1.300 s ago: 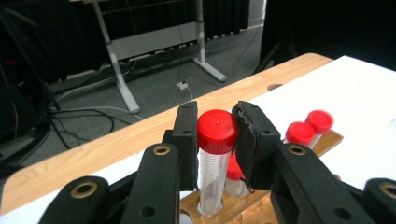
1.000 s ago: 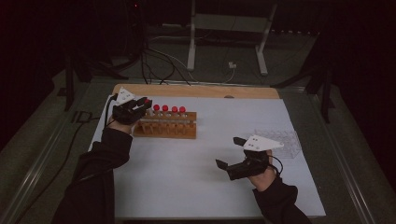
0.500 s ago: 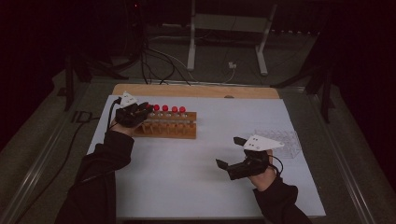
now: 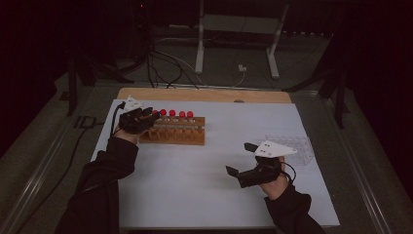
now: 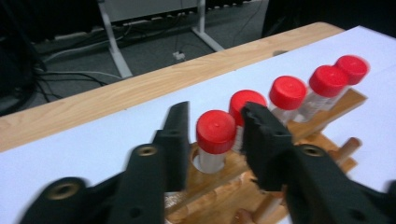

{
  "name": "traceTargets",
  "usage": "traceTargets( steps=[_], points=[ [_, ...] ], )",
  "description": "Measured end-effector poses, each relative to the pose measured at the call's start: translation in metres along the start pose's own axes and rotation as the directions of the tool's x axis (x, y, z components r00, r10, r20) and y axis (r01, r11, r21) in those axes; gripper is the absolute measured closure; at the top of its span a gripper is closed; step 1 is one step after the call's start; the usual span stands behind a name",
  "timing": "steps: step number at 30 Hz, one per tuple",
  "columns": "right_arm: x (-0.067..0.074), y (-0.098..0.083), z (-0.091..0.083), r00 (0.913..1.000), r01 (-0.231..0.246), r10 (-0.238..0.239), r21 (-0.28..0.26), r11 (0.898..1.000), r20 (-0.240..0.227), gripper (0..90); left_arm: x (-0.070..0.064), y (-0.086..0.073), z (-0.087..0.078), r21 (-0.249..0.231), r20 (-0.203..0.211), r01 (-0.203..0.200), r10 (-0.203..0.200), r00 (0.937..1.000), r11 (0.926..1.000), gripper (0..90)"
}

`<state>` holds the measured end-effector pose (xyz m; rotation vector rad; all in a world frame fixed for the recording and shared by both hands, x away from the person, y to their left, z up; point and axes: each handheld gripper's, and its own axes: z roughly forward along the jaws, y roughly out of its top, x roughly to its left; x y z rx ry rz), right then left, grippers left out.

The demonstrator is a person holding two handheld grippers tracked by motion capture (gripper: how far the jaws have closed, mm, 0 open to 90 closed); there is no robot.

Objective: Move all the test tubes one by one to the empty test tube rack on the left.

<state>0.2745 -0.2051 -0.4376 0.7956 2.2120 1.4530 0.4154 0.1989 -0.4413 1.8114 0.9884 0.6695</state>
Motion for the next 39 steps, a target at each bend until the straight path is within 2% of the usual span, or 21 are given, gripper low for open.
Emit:
traceTargets(
  steps=[4,8,9,12,15,20,23,24,26,30,34,36,39],
  points=[
    [0.000,0.000,0.000,1.0000,0.000,0.000,-0.002,1.000,0.000,0.0,-0.001,0.004,-0.013,-0.018,0.009,0.004,-0.004,0.9999,0.9998,47.6],
    [0.001,0.001,-0.001,1.0000,0.001,-0.001,-0.004,1.000,0.002,0.0,-0.004,0.006,-0.028,-0.034,0.055,0.014,-0.012,0.9984,0.9993,38.3],
    [0.001,0.001,-0.002,1.0000,0.001,-0.001,-0.005,1.000,0.003,0.0,-0.006,0.006,-0.031,-0.031,0.047,0.005,-0.003,0.9989,0.9995,35.4],
    [0.001,0.001,-0.002,1.0000,0.000,0.000,-0.006,1.000,0.005,0.0,-0.010,0.005,-0.041,-0.026,0.058,0.004,-0.002,0.9983,0.9997,26.1],
    [0.001,0.001,-0.002,1.0000,0.001,-0.001,-0.008,1.000,0.005,0.0,-0.013,0.002,-0.050,-0.019,0.084,0.015,-0.013,0.9964,0.9997,17.4],
    [0.002,0.002,-0.002,1.0000,0.003,-0.002,-0.011,1.000,0.003,0.0,-0.020,-0.003,-0.063,-0.003,0.133,0.017,-0.016,0.9910,0.9999,10.3],
    [0.002,0.002,-0.002,1.0000,0.001,-0.001,-0.011,1.000,0.003,0.0,-0.024,-0.008,-0.069,0.005,0.182,0.017,-0.018,0.9831,0.9998,3.8],
    [0.002,0.002,-0.002,1.0000,0.001,-0.001,-0.011,1.000,0.004,0.0,-0.025,-0.011,-0.071,0.002,0.212,0.019,-0.019,0.9772,0.9998,2.2],
    [0.003,0.002,-0.002,1.0000,0.001,0.000,-0.012,1.000,0.003,0.0,-0.028,-0.015,-0.074,0.010,0.224,0.018,-0.020,0.9744,0.9998,1.6],
    [0.003,0.001,-0.001,1.0000,0.001,-0.001,-0.009,1.000,0.002,0.0,-0.036,-0.026,-0.079,0.009,0.271,0.016,-0.018,0.9624,0.9998,1.5],
    [0.003,0.001,-0.001,1.0000,0.003,-0.003,-0.011,1.000,0.002,0.0,-0.044,-0.036,-0.083,0.009,0.297,0.014,-0.016,0.9548,0.9999,1.5],
    [0.003,0.001,-0.001,1.0000,0.004,-0.004,-0.012,1.000,0.002,0.0,-0.048,-0.041,-0.085,0.004,0.321,0.015,-0.015,0.9470,0.9999,1.5],
    [0.003,0.001,-0.001,1.0000,0.005,-0.005,-0.010,1.000,0.004,0.0,-0.055,-0.048,-0.087,0.008,0.342,-0.003,0.000,0.9398,1.0000,1.5]
  ],
)
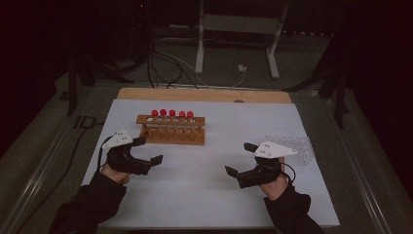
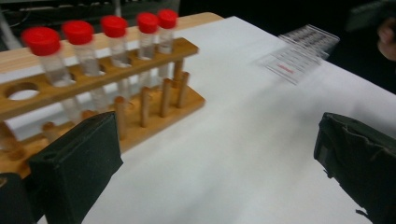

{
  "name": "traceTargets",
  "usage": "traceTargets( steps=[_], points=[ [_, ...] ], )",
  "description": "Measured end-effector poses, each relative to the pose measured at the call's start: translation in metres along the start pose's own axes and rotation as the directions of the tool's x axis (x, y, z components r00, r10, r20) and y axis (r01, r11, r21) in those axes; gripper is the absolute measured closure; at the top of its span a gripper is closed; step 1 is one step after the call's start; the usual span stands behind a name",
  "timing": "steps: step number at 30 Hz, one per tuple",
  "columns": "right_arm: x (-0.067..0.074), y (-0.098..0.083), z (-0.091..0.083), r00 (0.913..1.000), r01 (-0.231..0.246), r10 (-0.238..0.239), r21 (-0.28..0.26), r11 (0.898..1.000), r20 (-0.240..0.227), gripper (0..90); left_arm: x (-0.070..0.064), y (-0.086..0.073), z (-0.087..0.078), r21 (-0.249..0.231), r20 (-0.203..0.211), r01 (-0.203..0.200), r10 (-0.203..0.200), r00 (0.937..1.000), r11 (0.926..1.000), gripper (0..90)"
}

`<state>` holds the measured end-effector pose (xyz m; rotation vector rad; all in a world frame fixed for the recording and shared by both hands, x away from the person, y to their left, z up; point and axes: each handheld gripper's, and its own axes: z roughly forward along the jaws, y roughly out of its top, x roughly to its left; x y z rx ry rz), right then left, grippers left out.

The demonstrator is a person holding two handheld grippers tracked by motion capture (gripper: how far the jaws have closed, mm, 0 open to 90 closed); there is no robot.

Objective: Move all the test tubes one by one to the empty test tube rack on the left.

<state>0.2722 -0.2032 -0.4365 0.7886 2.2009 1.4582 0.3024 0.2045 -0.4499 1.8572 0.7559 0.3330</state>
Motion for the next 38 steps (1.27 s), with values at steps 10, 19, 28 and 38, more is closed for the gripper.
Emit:
traceTargets(
  steps=[10,19,28,38],
  points=[
    [0.000,-0.001,0.002,1.0000,0.005,-0.005,0.004,1.000,0.001,0.0,-0.018,-0.025,0.007,0.005,0.065,-0.018,0.017,0.9978,0.9998,1.5],
    [0.000,-0.003,0.002,0.9999,0.011,-0.011,0.007,1.000,0.005,0.0,-0.027,-0.043,0.011,0.005,0.083,-0.073,0.072,0.9939,0.9973,1.5],
    [0.001,-0.004,0.003,0.9999,0.015,-0.015,0.008,1.000,0.004,0.0,-0.033,-0.053,0.012,0.003,0.096,-0.111,0.110,0.9892,0.9938,1.5],
    [0.002,-0.006,0.007,0.9998,0.019,-0.019,0.016,1.000,-0.002,0.0,-0.032,-0.061,0.019,0.024,0.113,-0.118,0.114,0.9870,0.9927,1.5]
  ],
)
